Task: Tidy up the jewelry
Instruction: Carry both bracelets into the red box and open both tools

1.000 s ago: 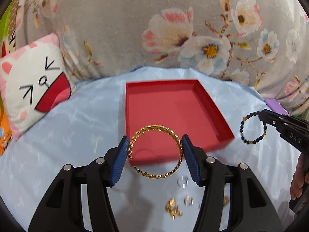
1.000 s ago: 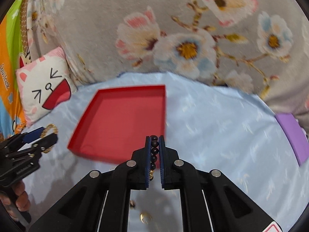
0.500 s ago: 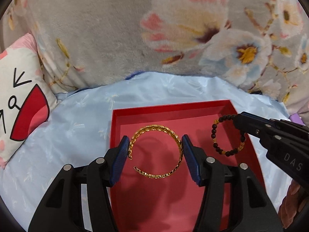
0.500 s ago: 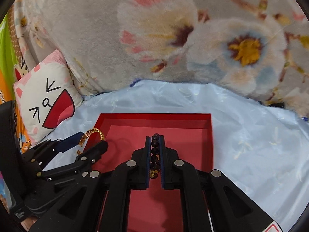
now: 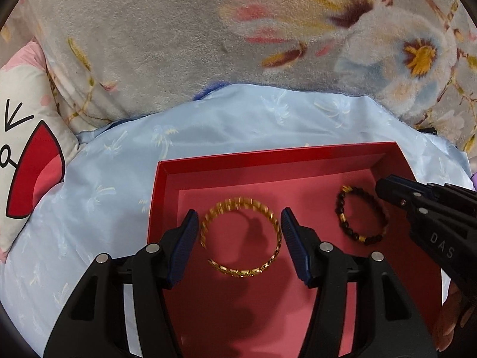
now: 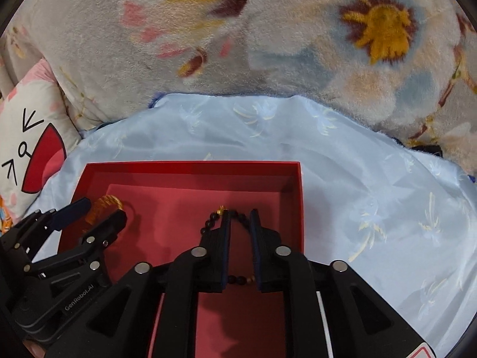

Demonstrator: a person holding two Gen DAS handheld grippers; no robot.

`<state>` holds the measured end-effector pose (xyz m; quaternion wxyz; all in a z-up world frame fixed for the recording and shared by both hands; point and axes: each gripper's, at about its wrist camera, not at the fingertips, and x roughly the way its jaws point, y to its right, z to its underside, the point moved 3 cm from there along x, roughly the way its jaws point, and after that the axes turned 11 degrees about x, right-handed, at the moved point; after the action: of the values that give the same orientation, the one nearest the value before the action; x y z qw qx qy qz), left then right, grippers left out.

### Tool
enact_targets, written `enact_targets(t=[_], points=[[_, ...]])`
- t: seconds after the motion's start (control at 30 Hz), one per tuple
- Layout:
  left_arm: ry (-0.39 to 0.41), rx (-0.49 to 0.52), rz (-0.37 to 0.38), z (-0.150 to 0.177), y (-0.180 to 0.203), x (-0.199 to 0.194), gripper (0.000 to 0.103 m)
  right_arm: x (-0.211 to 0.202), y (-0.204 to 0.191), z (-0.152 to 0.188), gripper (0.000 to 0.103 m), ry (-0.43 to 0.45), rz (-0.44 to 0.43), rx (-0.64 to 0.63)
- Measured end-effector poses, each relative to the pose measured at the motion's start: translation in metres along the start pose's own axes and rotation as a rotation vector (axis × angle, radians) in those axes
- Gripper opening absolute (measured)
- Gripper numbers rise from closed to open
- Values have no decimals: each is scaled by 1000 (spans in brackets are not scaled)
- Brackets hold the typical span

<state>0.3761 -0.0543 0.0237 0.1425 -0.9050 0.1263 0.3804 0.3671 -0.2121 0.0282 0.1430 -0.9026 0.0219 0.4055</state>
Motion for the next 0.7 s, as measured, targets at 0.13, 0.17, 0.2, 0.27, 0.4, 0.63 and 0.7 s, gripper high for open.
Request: enact_targets(t=[0.13,0.17,0.2,0.27,0.4,0.63,0.7], points=[[36,-13,-39,-2,-7,-9,68,-18,6,0,26,60,-11,5],[48,-18,-39,-3,-9,-14,68,-26,7,1,26,74,-20,9],[57,-23,-40,-3,-12,-20,68,-35,8,3,26,86,-32,12],[89,-29,-35,0,-16,-38,68,-54,11,8,26,111,-54,5],[152,-8,-59,22,-19,-86,77,-100,17,31,29,159,-80,-21],[172,28,-31,91,-8,-152,85,-163,38,108,35,144,-132,-24],[161,27,-7,114,-1,-161,86,-172,42,132,36,134,-130,-29]])
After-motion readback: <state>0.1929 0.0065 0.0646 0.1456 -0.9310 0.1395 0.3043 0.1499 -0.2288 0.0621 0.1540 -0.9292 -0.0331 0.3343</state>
